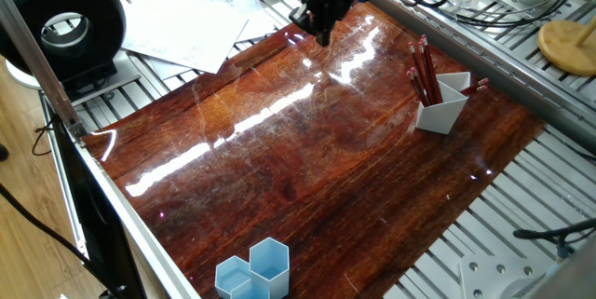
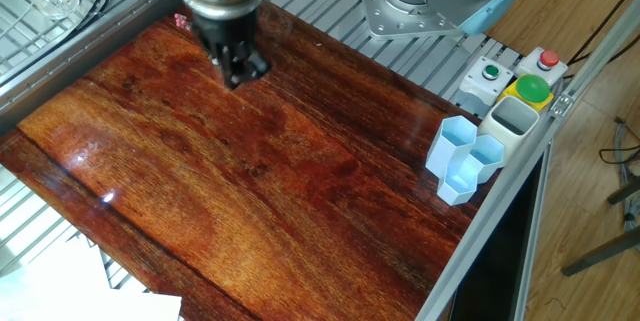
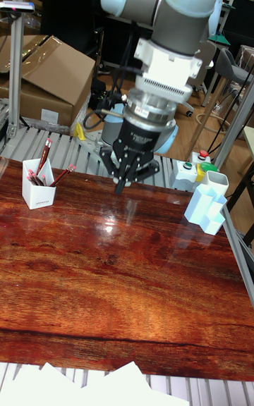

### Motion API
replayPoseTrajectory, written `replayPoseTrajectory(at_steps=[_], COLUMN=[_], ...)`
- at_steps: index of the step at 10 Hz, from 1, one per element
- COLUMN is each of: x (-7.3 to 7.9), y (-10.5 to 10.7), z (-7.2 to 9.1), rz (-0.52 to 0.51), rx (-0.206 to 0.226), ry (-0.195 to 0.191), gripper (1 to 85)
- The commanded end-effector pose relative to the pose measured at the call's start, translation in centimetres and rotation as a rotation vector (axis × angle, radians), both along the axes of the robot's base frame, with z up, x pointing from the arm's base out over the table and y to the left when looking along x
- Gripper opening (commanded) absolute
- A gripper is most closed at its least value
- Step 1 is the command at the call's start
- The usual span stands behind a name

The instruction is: Put the pen into the pen holder

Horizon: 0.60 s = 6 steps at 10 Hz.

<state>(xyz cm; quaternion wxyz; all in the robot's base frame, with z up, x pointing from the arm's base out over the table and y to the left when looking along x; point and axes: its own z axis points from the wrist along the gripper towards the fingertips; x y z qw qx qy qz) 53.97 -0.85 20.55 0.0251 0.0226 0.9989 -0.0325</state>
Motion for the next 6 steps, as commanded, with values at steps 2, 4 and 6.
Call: replayPoseTrajectory(at_steps=[2, 4, 6], x=[1.5, 1.6, 2.0], y=[0.5, 0.4, 0.4], z=[-1.1, -1.5, -1.9], rz=[0.047, 0.058, 0.064], rx=[0.029, 0.021, 0.020], ry=[-0.011, -0.008, -0.015], gripper=[1.0, 1.0, 1.0])
